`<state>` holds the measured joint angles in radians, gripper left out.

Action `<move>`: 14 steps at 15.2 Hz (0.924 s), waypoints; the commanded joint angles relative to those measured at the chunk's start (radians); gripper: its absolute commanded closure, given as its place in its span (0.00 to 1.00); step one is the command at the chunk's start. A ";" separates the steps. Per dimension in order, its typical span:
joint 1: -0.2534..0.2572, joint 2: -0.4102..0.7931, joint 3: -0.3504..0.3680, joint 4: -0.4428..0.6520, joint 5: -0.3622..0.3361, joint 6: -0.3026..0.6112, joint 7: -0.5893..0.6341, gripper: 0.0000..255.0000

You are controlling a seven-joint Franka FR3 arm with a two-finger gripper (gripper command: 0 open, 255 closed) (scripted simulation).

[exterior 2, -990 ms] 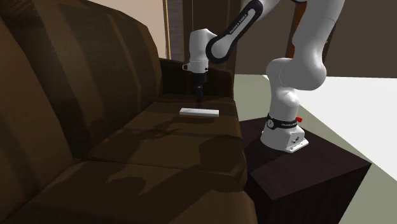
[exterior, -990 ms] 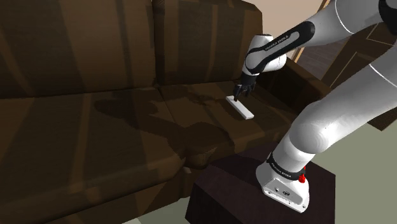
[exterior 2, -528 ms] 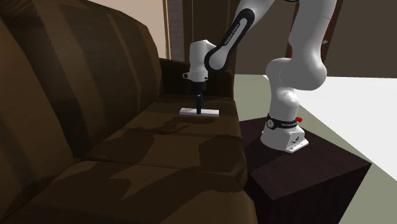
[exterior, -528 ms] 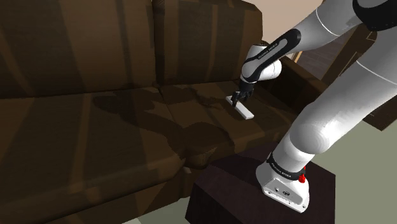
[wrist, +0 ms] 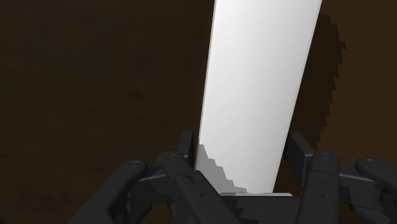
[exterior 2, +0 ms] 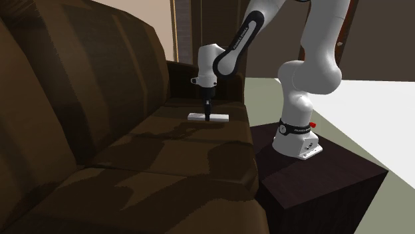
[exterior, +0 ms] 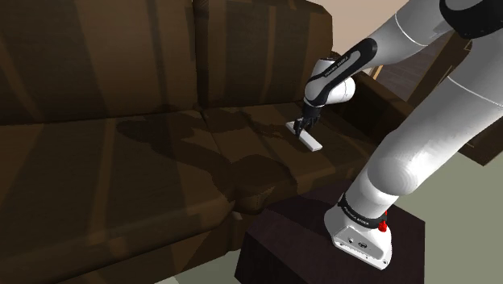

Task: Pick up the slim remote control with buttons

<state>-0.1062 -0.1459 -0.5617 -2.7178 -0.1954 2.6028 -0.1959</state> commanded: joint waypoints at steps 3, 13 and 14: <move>0.001 0.003 0.000 0.000 0.000 0.001 -0.001 1.00; -0.029 -0.140 0.034 0.030 -0.063 -0.164 0.045 1.00; -0.032 -0.153 0.038 0.035 -0.066 -0.182 0.048 1.00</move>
<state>-0.1355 -0.2876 -0.5263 -2.6881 -0.2584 2.4375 -0.1486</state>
